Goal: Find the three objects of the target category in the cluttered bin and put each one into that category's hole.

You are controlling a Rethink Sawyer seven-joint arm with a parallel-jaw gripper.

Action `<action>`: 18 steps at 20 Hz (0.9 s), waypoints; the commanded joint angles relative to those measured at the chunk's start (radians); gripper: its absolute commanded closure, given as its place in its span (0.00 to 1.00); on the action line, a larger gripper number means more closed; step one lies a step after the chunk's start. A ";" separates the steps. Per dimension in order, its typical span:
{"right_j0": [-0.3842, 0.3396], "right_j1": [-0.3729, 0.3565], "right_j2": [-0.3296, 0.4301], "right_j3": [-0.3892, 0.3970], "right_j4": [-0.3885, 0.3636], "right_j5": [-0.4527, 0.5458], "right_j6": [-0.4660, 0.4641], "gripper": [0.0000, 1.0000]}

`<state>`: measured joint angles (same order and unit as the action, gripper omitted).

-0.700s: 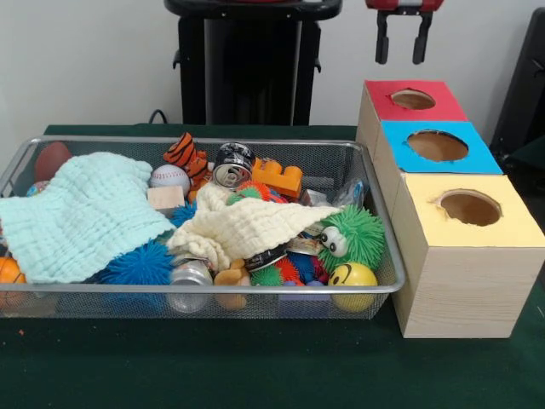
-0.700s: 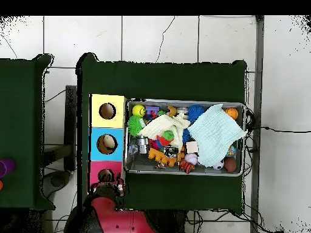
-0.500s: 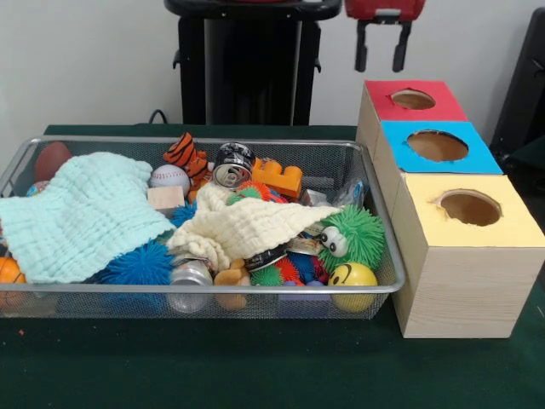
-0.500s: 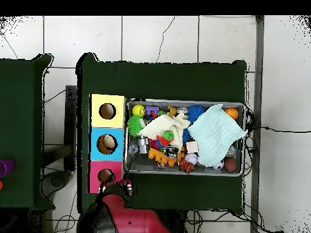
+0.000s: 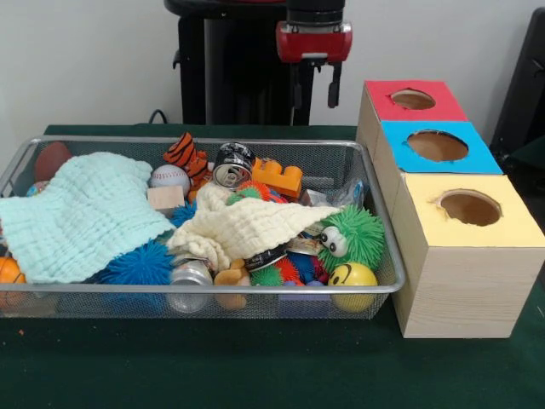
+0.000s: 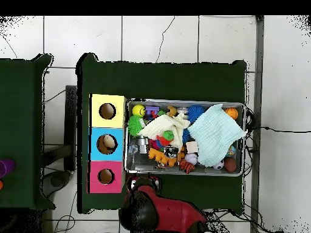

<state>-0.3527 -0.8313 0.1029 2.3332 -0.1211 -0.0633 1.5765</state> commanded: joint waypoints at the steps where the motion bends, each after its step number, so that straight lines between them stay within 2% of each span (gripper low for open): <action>1: -0.003 0.081 0.111 -0.015 -0.061 -0.059 0.155 0.00; 6: 0.027 0.100 0.093 -0.037 -0.055 -0.065 0.171 0.00; 10: 0.039 0.104 0.091 -0.057 -0.033 -0.028 0.170 0.00; 14: 0.094 0.042 0.045 -0.061 0.022 -0.002 0.202 0.00; 15: 0.093 0.024 0.049 -0.058 0.036 -0.004 0.217 0.00; 18: 0.076 -0.017 0.098 -0.068 0.054 0.110 0.192 0.00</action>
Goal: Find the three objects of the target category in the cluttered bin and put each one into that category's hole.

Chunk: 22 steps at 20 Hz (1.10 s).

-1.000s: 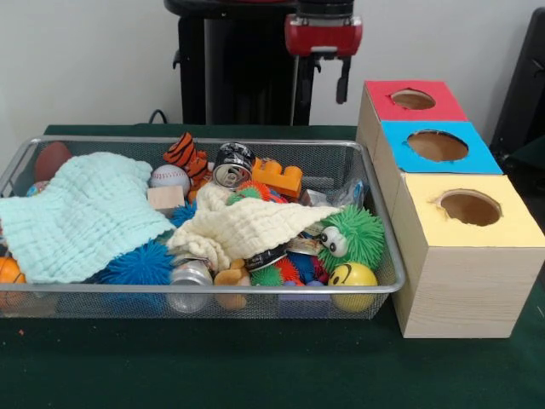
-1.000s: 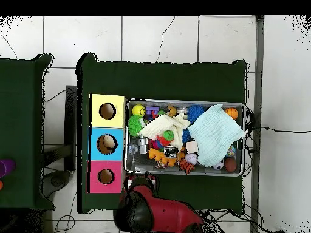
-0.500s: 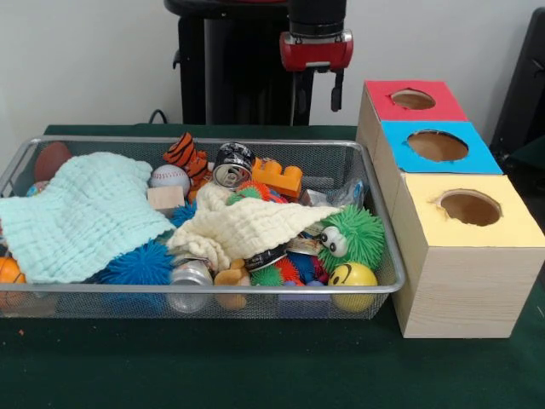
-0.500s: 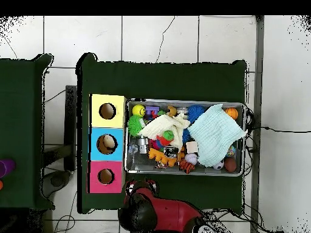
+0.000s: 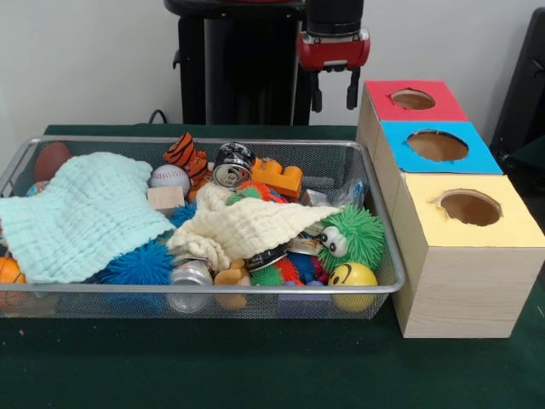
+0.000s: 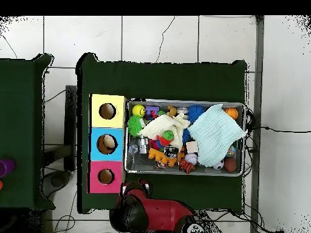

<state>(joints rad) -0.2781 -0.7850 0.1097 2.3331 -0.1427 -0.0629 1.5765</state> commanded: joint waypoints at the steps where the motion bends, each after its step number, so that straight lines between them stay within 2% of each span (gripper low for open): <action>1: 0.007 -0.073 0.092 -0.070 0.081 0.131 0.186 0.00; 4: -0.014 -0.090 0.123 -0.066 0.119 0.227 0.181 0.00; 9: 0.005 -0.157 0.085 -0.139 0.179 0.496 0.144 0.00; 11: 0.028 -0.163 0.058 -0.185 0.164 0.567 0.122 0.00; 13: -0.001 -0.186 0.081 -0.187 0.168 0.611 0.103 0.00; 17: -0.103 -0.193 0.154 -0.187 0.156 0.617 -0.002 0.00; 22: -0.197 -0.154 0.197 -0.168 0.104 0.554 -0.051 0.00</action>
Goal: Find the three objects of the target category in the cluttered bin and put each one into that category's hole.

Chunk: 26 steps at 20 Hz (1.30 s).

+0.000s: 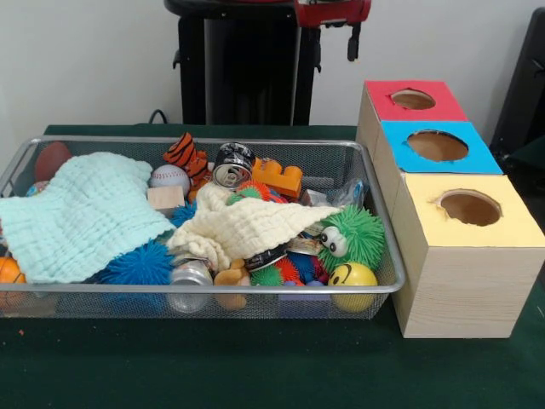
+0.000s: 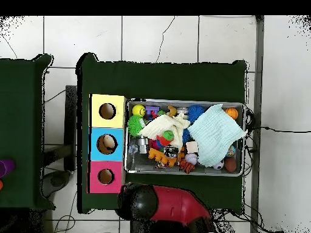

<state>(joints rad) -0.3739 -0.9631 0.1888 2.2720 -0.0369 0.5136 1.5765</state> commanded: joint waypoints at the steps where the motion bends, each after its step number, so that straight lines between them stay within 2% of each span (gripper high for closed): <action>1: -0.112 0.038 0.121 -0.103 -0.021 -0.039 -0.054 0.00; 4: -0.149 0.079 0.130 -0.112 -0.069 -0.063 -0.072 0.00; 7: -0.178 0.130 0.133 -0.088 -0.124 -0.139 -0.061 0.00; 13: -0.207 0.173 0.134 -0.086 -0.194 -0.181 -0.031 0.00; 26: -0.247 0.362 0.085 -0.203 -0.352 -0.260 -0.004 0.00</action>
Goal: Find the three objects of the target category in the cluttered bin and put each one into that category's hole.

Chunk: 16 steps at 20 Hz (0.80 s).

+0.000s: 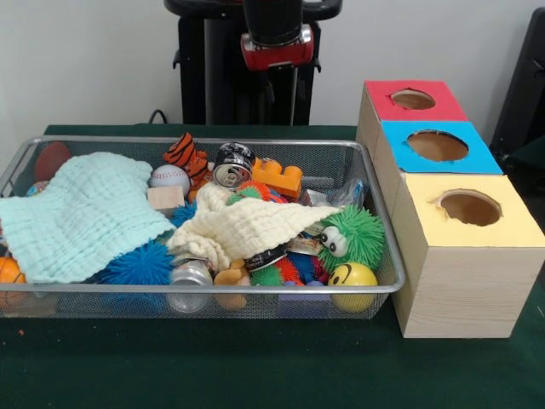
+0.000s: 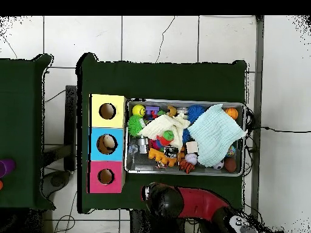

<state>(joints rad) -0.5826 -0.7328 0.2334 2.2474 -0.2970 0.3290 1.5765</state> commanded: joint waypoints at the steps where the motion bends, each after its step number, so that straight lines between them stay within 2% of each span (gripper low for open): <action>1: -0.043 0.139 0.040 -0.186 -0.098 -0.073 -0.003 0.00; 5: -0.088 0.157 0.070 -0.226 -0.105 -0.002 -0.033 0.00; 9: -0.122 0.122 0.104 -0.228 -0.107 0.069 -0.065 0.00; 13: -0.126 0.015 0.143 -0.173 -0.063 0.169 -0.072 0.00; 16: -0.069 -0.103 0.136 -0.140 -0.006 0.262 -0.016 0.00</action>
<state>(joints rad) -0.6835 -0.7081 0.2654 2.1952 -0.3534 0.4249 1.5765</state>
